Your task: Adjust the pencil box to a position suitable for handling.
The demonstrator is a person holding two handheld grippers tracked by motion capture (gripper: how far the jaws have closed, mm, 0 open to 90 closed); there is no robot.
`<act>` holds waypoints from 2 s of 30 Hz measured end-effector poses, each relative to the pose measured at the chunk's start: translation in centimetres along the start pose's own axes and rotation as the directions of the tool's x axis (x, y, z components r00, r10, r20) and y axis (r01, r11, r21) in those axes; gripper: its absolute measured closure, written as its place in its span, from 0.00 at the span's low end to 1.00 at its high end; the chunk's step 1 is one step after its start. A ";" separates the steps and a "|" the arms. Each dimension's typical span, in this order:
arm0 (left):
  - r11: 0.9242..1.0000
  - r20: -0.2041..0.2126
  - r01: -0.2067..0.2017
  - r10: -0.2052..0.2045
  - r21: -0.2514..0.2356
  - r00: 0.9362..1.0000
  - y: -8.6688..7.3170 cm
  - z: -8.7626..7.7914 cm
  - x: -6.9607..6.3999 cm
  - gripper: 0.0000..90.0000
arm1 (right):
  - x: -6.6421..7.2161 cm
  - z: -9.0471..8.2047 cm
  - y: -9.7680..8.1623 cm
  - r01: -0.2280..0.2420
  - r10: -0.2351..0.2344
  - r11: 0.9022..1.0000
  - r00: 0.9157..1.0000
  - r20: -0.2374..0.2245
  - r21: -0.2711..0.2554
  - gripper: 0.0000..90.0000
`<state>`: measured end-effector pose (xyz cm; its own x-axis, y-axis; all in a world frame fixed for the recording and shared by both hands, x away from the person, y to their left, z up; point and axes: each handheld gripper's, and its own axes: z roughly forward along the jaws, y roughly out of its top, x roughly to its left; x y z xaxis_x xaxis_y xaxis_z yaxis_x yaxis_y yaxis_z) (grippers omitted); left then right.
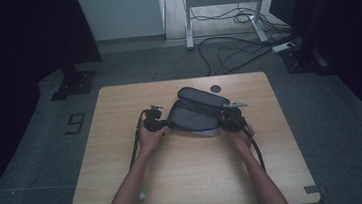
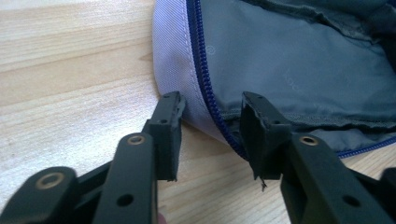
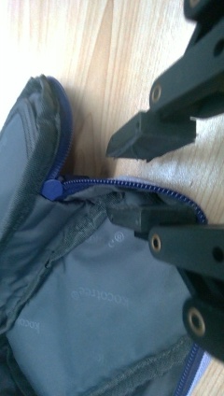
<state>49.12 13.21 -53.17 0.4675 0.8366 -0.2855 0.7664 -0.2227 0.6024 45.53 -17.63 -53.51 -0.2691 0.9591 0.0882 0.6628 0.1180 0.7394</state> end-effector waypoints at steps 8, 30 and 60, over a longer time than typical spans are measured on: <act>1.000 0.014 0.022 -0.022 0.018 1.000 0.0 -0.1 0.2 0.75 | 0.1 0.3 -0.3 -0.022 0.022 1.000 1.000 -0.015 0.017 0.90; 0.999 -0.034 0.019 -0.017 0.041 0.999 1.2 0.2 0.0 0.77 | 0.3 -0.1 -0.7 -0.007 0.007 1.000 1.000 -0.030 0.008 0.93; 1.000 0.028 -0.003 0.003 -0.012 1.000 1.5 -3.9 -0.2 0.96 | 1.7 -4.8 1.7 0.018 -0.025 0.994 0.998 -0.061 -0.109 0.94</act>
<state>48.47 14.66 -49.27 0.4822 0.8214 -0.3047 0.7597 -0.2189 0.6123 42.85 -17.08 -48.94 -0.3278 0.9383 0.1106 0.5780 0.1065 0.8091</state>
